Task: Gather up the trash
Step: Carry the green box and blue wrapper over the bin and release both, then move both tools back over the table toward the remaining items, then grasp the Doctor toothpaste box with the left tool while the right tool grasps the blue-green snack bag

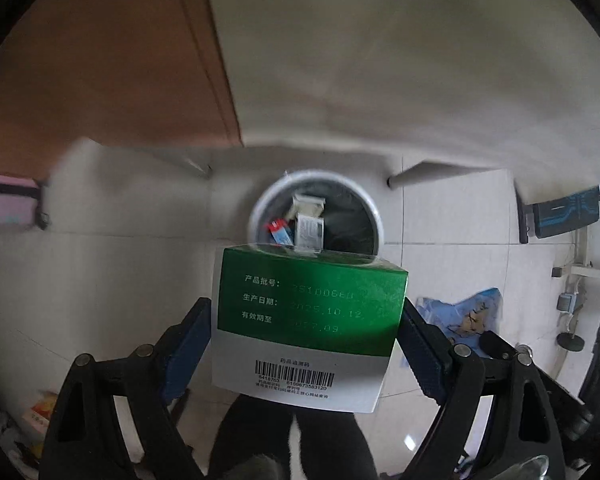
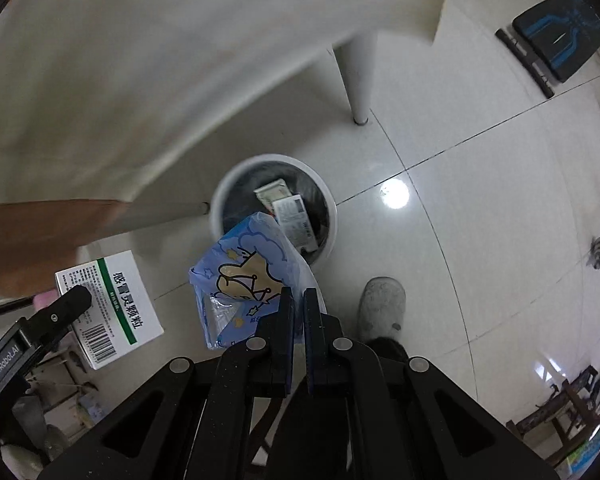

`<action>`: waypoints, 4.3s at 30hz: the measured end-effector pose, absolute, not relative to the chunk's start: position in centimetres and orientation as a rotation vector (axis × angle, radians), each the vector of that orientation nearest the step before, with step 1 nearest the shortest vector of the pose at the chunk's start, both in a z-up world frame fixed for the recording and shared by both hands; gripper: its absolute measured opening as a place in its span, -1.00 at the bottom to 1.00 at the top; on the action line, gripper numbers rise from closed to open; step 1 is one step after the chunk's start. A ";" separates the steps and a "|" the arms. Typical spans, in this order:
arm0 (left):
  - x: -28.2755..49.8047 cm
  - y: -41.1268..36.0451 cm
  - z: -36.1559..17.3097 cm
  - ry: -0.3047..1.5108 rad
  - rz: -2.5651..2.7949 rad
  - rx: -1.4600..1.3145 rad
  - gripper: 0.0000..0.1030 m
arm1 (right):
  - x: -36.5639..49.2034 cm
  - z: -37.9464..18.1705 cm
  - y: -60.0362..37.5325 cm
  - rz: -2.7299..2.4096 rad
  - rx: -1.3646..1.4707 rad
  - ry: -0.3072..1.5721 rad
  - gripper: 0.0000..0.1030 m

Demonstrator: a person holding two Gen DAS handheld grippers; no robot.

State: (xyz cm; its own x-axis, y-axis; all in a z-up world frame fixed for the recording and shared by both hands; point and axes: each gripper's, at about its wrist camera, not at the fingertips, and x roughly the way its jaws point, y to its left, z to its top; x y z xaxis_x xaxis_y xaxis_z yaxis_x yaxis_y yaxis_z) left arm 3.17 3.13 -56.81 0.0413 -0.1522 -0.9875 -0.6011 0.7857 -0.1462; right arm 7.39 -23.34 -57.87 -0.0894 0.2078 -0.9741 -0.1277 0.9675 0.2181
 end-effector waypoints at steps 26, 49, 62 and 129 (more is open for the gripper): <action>0.4 4.7 -68.4 1.579 0.487 -0.501 0.97 | 8.7 -74.1 -16.6 0.331 -0.330 1.576 0.98; -5.0 2.0 -47.8 1.501 0.437 -0.538 0.97 | 3.3 -48.3 -18.8 0.356 -0.308 1.461 0.98; -8.3 2.0 -34.2 1.396 0.393 -0.479 0.97 | -1.7 -31.7 -18.8 0.378 -0.236 1.415 0.98; 40.7 25.1 -33.8 1.307 0.700 -0.605 -0.03 | 65.1 -29.7 12.5 0.835 -0.203 1.308 -0.59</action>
State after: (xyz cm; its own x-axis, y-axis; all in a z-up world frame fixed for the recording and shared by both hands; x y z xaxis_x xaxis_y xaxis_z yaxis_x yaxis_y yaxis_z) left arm 40.74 25.12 -33.76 0.1164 0.1188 -0.9861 -0.7545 0.6563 -0.0100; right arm 65.15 12.55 -29.65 0.0224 0.4256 -0.9046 -0.6410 0.7005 0.3137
